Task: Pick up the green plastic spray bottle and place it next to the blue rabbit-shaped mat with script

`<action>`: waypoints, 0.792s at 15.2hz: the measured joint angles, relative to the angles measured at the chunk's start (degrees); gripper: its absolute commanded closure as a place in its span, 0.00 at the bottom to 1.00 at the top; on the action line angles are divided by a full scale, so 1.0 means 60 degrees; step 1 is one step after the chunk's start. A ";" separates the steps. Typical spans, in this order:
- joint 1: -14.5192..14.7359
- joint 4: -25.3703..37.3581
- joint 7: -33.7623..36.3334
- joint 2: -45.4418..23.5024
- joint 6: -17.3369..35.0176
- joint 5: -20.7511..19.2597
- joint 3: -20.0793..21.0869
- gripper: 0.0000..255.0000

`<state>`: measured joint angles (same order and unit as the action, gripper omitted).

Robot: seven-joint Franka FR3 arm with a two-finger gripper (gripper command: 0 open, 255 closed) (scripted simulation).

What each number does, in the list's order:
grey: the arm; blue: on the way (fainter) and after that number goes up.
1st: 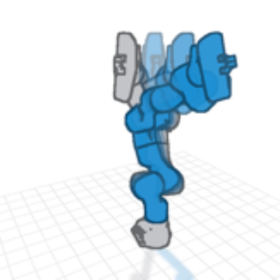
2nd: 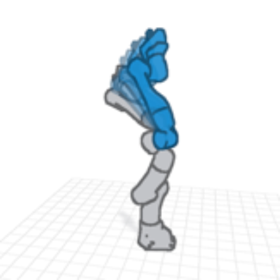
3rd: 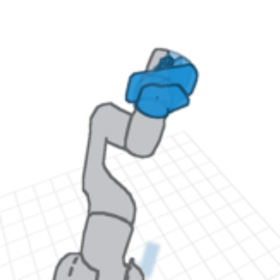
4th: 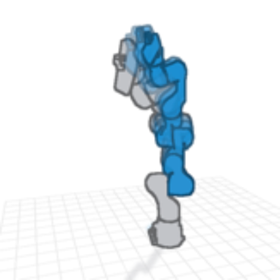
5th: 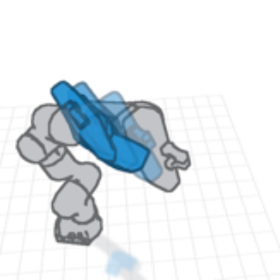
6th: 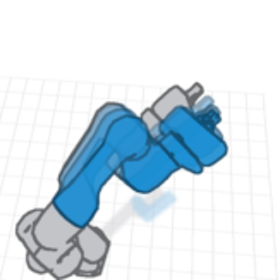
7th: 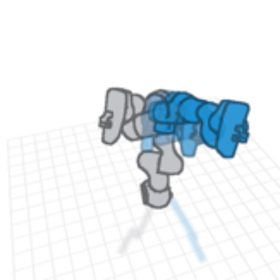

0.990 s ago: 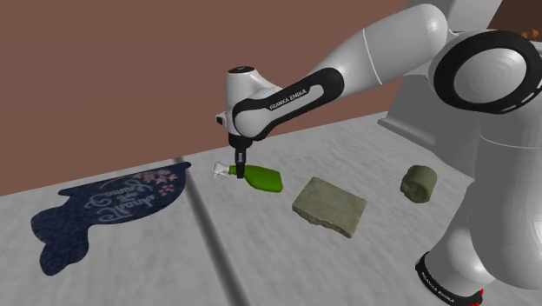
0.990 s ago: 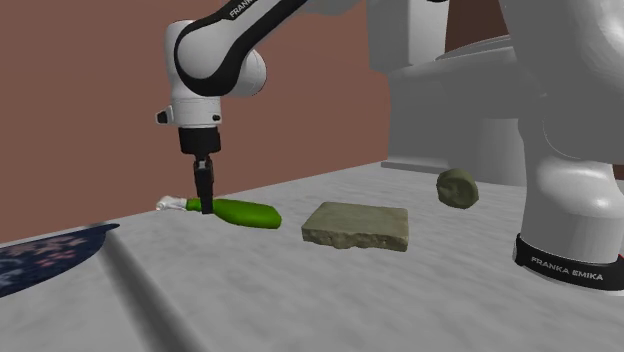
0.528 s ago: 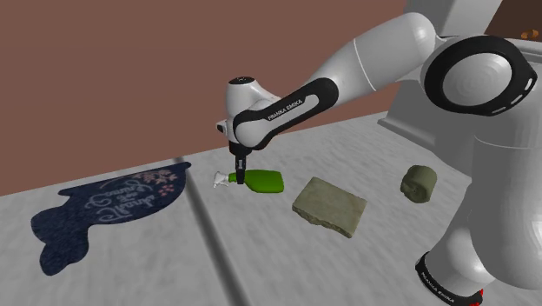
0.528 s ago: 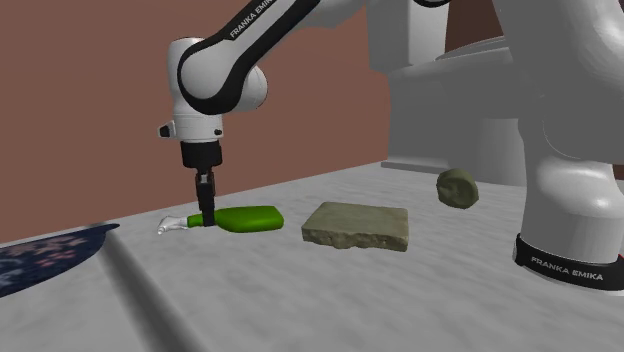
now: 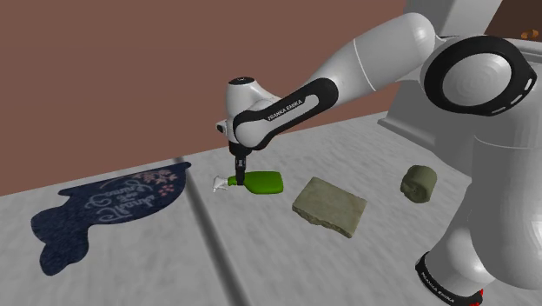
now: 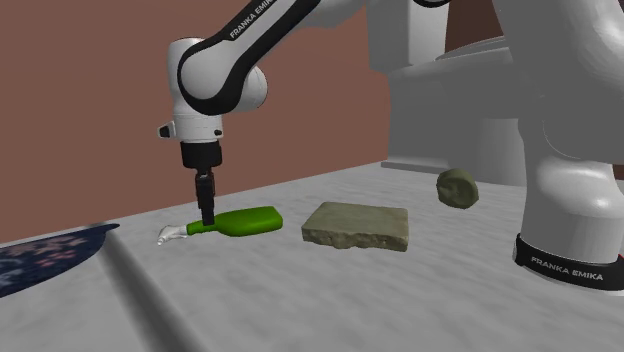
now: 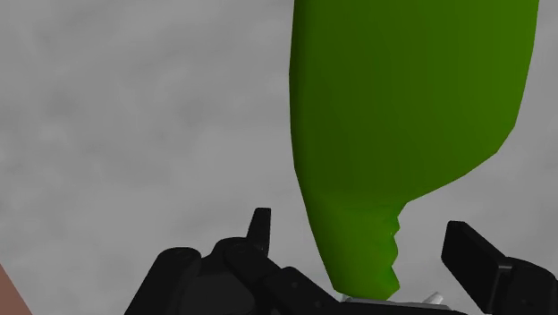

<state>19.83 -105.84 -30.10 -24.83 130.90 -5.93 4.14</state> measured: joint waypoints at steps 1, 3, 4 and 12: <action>0.0000 0.0000 0.0000 0.0000 0.0000 0.0000 0.0000 0.00; -0.0008 0.0016 -0.0018 0.0094 -0.0111 0.0015 0.0006 0.00; -0.0011 0.0090 -0.0039 0.0269 -0.0349 0.0041 0.0021 0.00; 0.0002 0.0322 -0.0064 0.0653 -0.0971 0.0103 0.0058 0.00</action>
<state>19.84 -103.91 -30.48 -20.91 125.07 -5.31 4.49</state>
